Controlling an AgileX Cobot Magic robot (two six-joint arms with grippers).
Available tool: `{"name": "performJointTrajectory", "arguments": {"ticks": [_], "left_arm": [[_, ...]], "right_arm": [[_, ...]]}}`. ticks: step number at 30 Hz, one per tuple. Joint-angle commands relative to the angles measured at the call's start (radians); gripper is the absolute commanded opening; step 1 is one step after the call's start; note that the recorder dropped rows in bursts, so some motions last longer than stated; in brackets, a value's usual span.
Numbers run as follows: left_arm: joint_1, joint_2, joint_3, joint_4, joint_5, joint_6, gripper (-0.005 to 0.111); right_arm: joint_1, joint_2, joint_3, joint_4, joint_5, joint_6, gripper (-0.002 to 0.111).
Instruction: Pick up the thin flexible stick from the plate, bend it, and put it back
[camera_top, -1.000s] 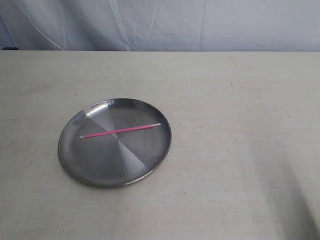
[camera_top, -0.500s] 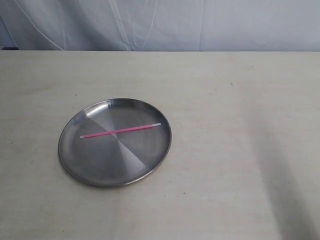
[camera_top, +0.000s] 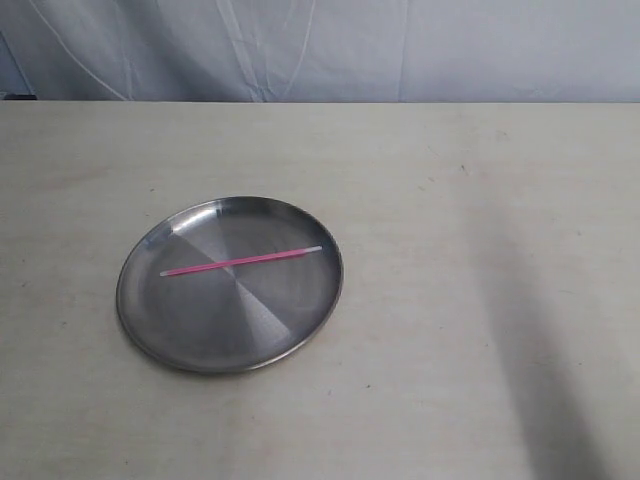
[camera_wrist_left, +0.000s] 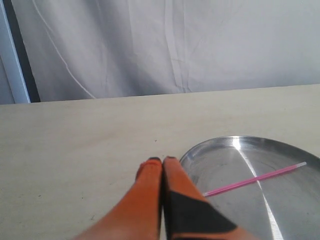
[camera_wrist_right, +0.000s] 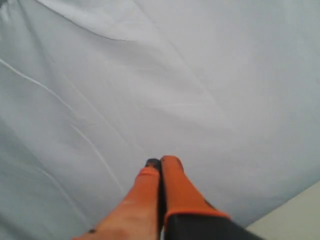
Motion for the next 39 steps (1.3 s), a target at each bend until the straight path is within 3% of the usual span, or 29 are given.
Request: {"name": "performJointTrajectory", "arguments": {"ticks": [1, 8, 12, 15, 19, 26, 28, 31, 36, 39], "left_arm": [[-0.005, -0.006, 0.005, 0.004, -0.015, -0.005, 0.0], [-0.005, -0.006, 0.005, 0.0, -0.068, -0.005, 0.0], [-0.005, -0.006, 0.005, -0.32, -0.294, -0.209, 0.0], [-0.005, -0.006, -0.028, -0.426, -0.325, -0.244, 0.0], [-0.005, -0.006, -0.181, -0.392, -0.277, -0.246, 0.0], [-0.005, 0.173, -0.47, 0.023, -0.394, -0.25, 0.0], [-0.005, 0.303, -0.566, 0.07, -0.286, -0.273, 0.0], [-0.005, 0.582, -0.745, 0.066, 0.098, -0.192, 0.0], [-0.005, 1.052, -1.007, -0.245, 0.586, 0.461, 0.0], [-0.008, 1.263, -1.105, -0.392, 0.711, 0.685, 0.0]], "right_arm": [[0.043, 0.219, -0.16, -0.129, 0.073, -0.174, -0.001], [0.113, 0.415, -0.189, -0.129, 0.093, -0.277, -0.001], [0.145, 0.475, -0.189, -0.129, 0.117, -0.332, -0.001], [0.169, 0.492, -0.189, -0.129, 0.132, -0.336, -0.001], [0.194, 0.494, -0.189, -0.131, 0.132, -0.34, -0.001], [0.194, 0.503, -0.189, -0.127, 0.14, -0.342, -0.001], [0.194, 0.503, -0.189, -0.124, 0.149, -0.342, -0.001], [0.194, 0.503, -0.189, -0.105, 0.168, -0.342, -0.001], [0.194, 0.503, -0.189, -0.107, 0.203, -0.342, -0.001], [0.194, 0.503, -0.189, -0.107, 0.23, -0.342, -0.001]]}}
